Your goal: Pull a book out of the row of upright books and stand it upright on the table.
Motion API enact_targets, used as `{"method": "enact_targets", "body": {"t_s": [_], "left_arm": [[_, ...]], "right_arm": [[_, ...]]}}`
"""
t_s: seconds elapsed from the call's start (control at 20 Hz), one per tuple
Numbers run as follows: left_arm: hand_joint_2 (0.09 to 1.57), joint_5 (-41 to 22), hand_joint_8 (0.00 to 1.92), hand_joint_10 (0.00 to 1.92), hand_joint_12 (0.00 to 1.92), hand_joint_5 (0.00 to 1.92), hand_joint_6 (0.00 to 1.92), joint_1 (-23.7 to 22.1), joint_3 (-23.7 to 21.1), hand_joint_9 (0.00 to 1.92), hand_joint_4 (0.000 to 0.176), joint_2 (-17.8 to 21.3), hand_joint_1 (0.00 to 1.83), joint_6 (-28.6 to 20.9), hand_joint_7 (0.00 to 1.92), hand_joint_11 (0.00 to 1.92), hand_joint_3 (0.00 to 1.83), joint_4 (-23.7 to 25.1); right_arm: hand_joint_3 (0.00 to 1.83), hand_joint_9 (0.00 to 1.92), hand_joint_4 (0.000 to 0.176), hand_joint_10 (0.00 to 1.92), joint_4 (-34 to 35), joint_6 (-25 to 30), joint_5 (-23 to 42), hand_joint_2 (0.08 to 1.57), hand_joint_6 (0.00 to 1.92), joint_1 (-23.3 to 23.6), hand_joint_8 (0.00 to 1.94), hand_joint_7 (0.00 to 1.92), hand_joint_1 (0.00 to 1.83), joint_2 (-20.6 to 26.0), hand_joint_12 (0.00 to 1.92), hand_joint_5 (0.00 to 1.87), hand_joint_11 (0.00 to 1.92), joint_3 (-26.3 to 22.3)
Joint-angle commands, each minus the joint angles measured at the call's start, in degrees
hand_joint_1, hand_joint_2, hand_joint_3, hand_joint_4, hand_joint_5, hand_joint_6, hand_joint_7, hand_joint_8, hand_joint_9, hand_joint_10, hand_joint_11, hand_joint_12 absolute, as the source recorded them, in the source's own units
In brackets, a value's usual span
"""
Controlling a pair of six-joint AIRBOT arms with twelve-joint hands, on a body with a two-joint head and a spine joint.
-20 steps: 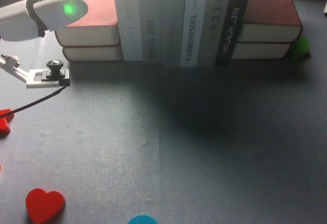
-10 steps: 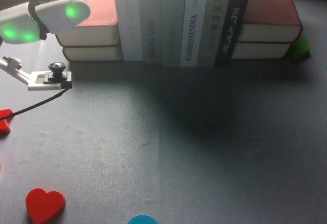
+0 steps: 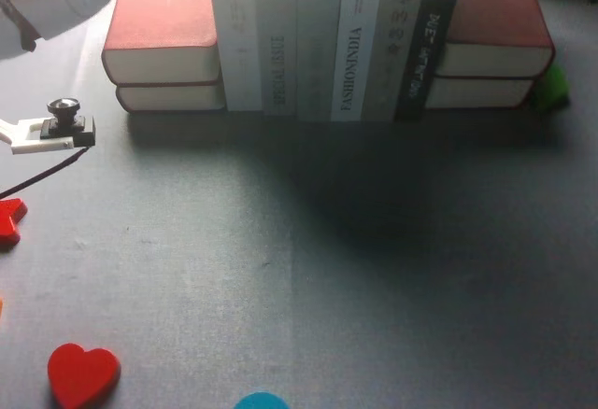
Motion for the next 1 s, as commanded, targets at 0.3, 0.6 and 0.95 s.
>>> {"method": "enact_targets", "body": {"t_s": [0.3, 0.6, 0.95], "left_arm": [[1.11, -11.4, 0.01, 0.04, 1.55, 0.46, 0.0, 4.2, -2.8, 0.48, 0.0, 2.7, 1.07, -0.5, 0.34, 0.0, 0.02, -8.9], [1.11, -11.7, 0.01, 0.05, 1.46, 0.46, 0.0, 4.8, -3.2, 0.48, 0.0, 2.9, 1.07, -0.5, 0.36, 0.0, 0.01, -9.4], [1.09, -11.7, 0.0, 0.05, 1.41, 0.47, 0.01, 4.7, -3.4, 0.48, 0.0, 2.7, 1.07, -0.5, 0.37, 0.0, 0.0, -9.1]], "right_arm": [[0.0, 0.0, 0.154, 0.0, 2.6, 0.3, 2.2, 1.11, 0.01, 0.9, 0.0, 0.0, 0.34, -0.9, 0.0, 0.57, 0.0, 1.1], [0.0, 0.0, 0.176, 0.0, 1.8, 0.3, 0.9, 1.13, 0.0, 0.9, 0.0, 0.0, 0.31, -1.4, 0.0, 0.55, 0.0, 2.0], [0.0, 0.0, 0.036, 0.0, 0.6, 0.3, -1.3, 1.11, 0.02, 0.0, 0.0, 0.0, 0.47, -3.5, 0.0, 0.56, 0.0, 3.3]]}}
